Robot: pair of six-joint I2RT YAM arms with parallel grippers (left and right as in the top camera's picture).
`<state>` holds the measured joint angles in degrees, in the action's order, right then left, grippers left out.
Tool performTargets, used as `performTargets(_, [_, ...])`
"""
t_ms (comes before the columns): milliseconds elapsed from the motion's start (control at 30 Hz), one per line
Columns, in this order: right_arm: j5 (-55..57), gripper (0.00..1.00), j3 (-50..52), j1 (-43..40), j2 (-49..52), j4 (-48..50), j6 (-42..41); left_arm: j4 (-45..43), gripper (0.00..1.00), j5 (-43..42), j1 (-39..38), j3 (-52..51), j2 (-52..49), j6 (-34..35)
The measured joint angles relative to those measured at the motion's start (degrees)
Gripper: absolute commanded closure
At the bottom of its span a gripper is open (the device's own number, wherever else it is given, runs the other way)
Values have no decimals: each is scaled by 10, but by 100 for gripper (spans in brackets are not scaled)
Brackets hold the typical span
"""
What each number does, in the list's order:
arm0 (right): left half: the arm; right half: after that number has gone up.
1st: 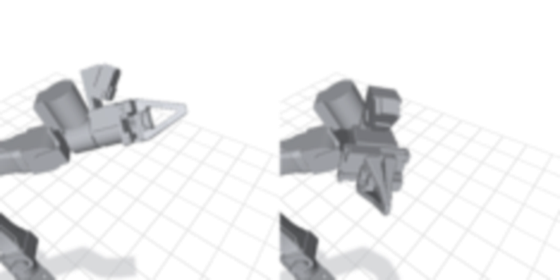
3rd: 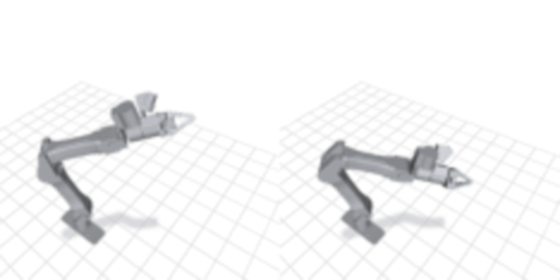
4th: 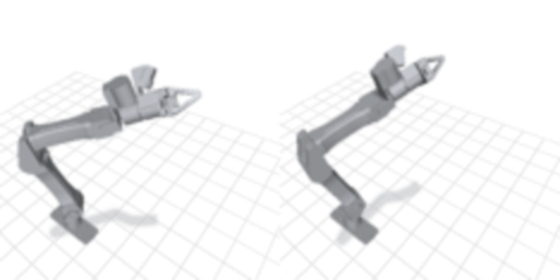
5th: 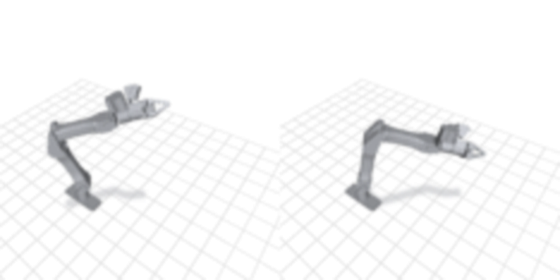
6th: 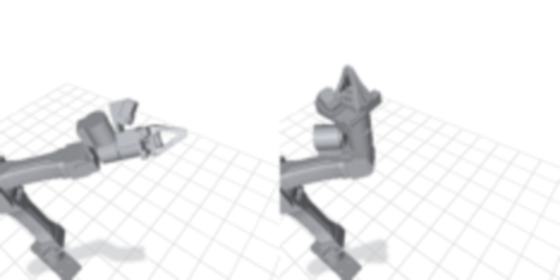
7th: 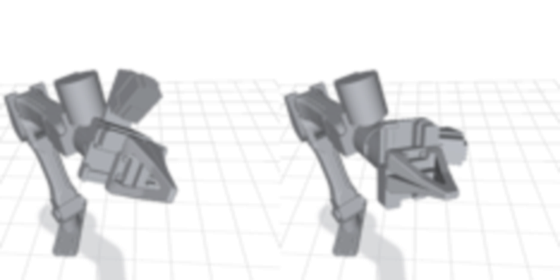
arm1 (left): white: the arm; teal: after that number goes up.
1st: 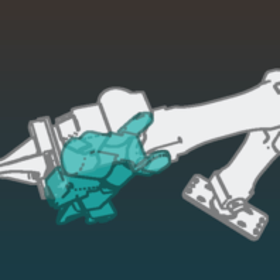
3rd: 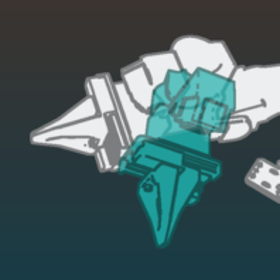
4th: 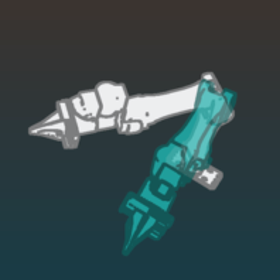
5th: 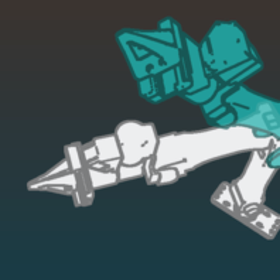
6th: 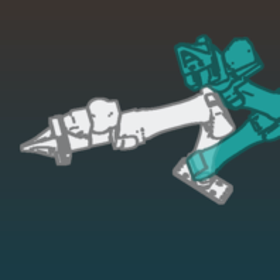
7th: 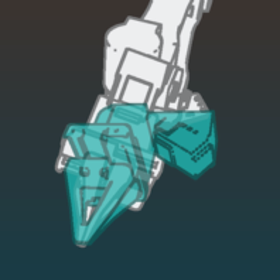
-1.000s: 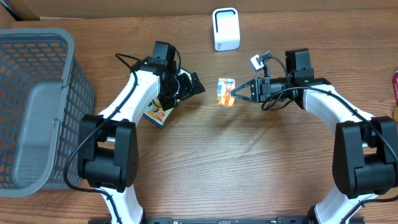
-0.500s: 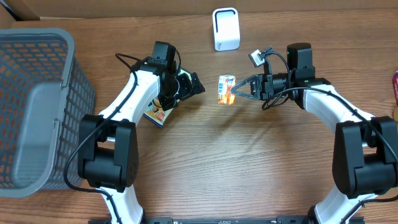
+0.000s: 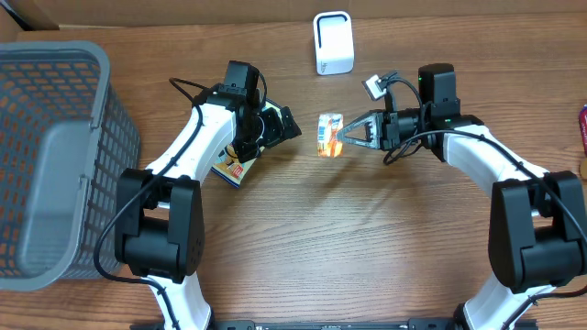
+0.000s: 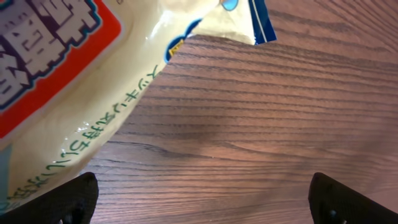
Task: Scan the item barcode
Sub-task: 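Lift the Kleenex pack and carry it to the white scanner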
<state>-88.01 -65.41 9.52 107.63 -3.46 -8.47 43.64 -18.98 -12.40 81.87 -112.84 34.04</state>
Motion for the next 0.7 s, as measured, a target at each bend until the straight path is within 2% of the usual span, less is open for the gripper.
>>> performTargets(267, [0, 96, 0, 4, 0, 26, 14, 0, 0, 8, 0, 0, 0, -1])
performTargets(367, [26, 96, 0, 4, 0, 42, -19, -1, 0, 8, 0, 0, 0, -2])
performTargets(533, [153, 96, -1, 3, 0, 36, -96, -1, 0, 8, 0, 0, 0, -2])
performTargets(700, [402, 96, -34, 5, 0, -137, -126, -1, 0, 15, 0, 0, 0, -2])
